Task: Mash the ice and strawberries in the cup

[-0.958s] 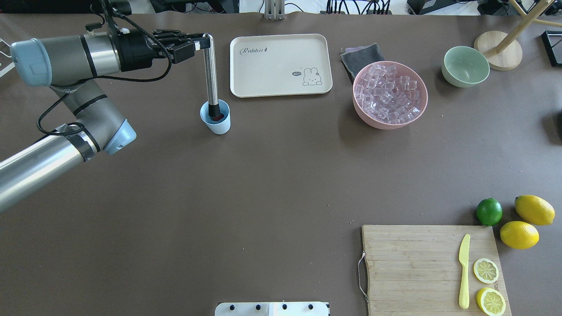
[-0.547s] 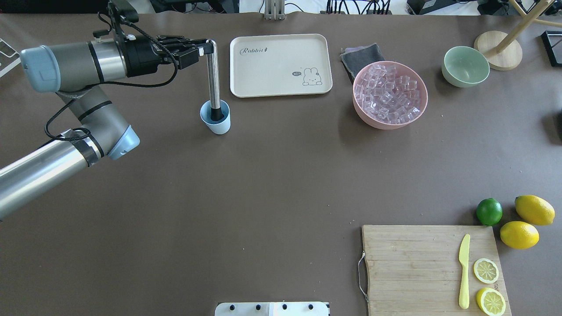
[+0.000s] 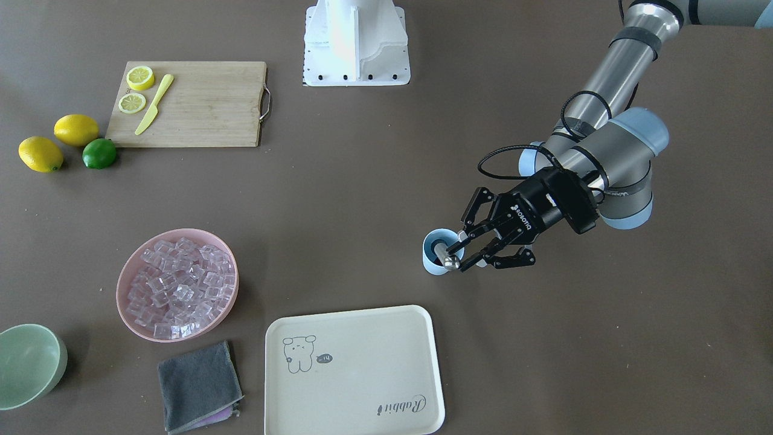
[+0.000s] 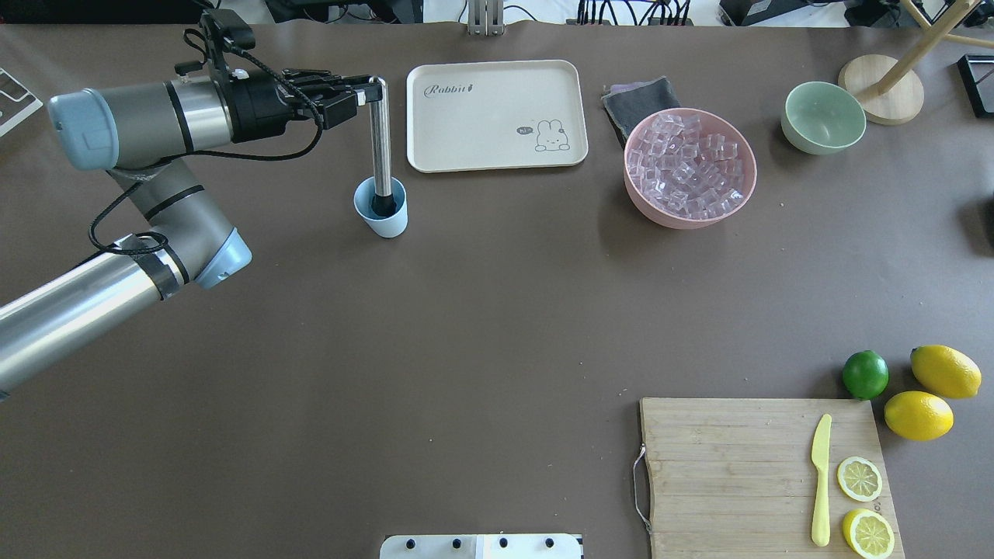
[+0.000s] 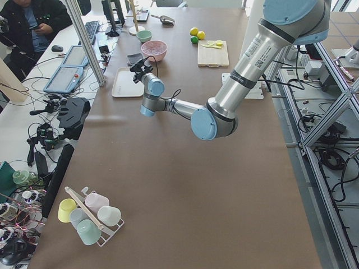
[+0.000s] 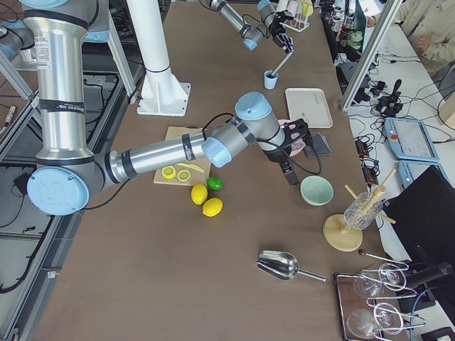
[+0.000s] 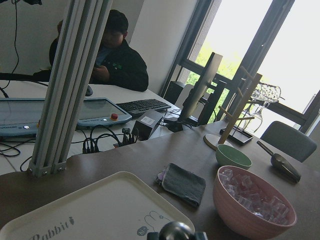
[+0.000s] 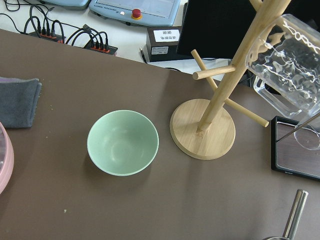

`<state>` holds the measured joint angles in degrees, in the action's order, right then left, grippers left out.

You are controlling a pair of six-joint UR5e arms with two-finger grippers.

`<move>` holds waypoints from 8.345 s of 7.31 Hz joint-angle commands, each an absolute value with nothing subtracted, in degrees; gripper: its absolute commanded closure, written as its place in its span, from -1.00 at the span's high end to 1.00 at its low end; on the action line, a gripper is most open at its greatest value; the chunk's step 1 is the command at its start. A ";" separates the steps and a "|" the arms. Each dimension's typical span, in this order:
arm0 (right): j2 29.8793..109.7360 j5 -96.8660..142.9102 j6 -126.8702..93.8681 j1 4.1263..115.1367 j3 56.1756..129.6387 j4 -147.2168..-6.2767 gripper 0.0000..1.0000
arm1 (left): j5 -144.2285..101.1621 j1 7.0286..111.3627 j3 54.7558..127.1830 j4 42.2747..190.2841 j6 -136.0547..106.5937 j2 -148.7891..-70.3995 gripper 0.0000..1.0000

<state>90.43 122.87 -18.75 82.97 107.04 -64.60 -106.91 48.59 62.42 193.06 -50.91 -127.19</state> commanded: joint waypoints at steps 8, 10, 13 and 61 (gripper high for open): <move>92.11 123.05 -18.81 82.97 109.34 -64.60 0.99 | -107.14 49.93 65.04 193.01 -51.50 -126.47 -1.00; 91.58 122.96 -18.81 82.97 108.90 -64.60 0.99 | -107.05 49.66 64.60 192.92 -51.24 -125.51 -1.00; 91.58 122.87 -18.72 82.97 108.98 -64.60 0.99 | -106.70 49.05 63.72 192.83 -50.98 -125.77 -1.00; 67.77 121.79 -18.11 75.21 101.10 -92.20 0.99 | -133.94 84.11 70.66 108.81 -23.91 -115.92 0.96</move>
<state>68.38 119.95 -18.34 73.36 103.53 -90.91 -133.01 83.25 70.14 109.37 -24.14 -114.94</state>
